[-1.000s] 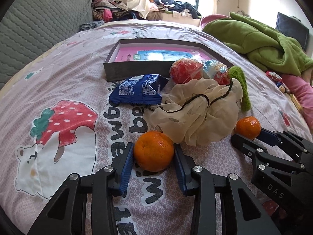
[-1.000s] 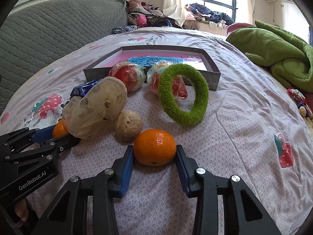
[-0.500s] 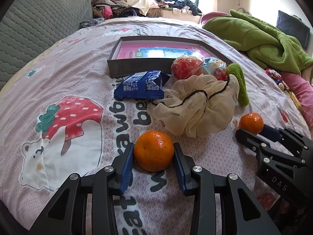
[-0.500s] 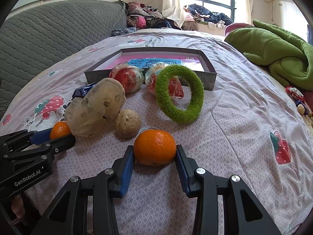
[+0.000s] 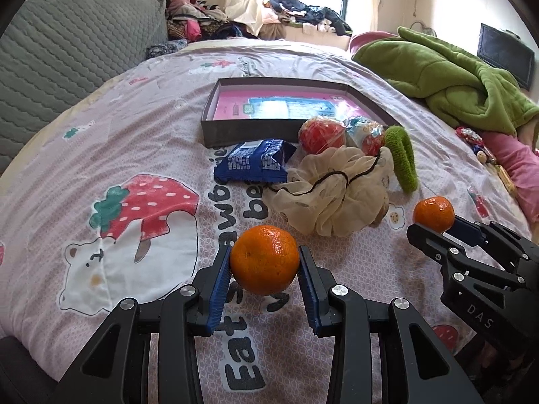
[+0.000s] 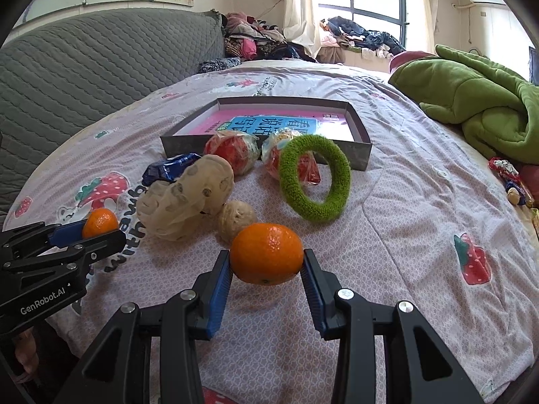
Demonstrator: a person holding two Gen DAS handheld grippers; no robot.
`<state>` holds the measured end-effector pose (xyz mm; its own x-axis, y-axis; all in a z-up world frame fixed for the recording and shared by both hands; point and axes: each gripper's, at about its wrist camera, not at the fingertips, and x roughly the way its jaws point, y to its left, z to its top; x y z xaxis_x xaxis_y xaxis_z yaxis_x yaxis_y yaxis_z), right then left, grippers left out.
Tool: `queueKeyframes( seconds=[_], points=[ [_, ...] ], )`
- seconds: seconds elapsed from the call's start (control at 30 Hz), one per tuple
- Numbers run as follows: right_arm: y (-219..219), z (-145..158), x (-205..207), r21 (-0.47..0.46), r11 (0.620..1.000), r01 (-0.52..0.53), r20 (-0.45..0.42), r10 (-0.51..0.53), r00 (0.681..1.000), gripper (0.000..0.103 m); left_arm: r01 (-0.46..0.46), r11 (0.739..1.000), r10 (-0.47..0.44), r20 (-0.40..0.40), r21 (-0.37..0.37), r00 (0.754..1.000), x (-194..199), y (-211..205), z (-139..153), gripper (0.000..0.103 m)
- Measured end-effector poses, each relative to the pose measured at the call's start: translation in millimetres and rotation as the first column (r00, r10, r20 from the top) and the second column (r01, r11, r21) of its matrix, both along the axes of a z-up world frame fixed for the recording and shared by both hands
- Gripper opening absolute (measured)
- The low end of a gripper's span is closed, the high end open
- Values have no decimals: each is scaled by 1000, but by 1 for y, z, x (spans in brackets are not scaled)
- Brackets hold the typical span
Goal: Organize objects
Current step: 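Close the right gripper on its orange while the left gripper closes on the other orange, then lift the orange in the right gripper over the tray while the left carries its orange there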
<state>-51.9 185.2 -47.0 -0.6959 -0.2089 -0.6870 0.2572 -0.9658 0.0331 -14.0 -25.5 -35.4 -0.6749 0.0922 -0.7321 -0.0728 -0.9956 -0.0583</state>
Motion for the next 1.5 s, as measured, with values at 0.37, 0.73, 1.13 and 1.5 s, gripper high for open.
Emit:
queueKeyframes(
  seconds=[0.37,0.73,1.13,1.5],
  points=[
    [1,19,7,-26,1000,-2,-72,0,997,42,-23,1000,21,-150,-12,988,13,1,23,39],
    [1,43,-3,-53,998,-22,-134,15,991,42,-27,1000,26,-163,-6,986,-2,3,26,39],
    [-3,66,-30,-39,999,-26,-207,18,978,42,-49,999,46,-218,-8,975,-34,9,55,40],
    [-1,87,-57,-53,997,-47,-249,33,968,42,-80,997,74,-239,-15,968,-64,1,72,40]
  ],
)
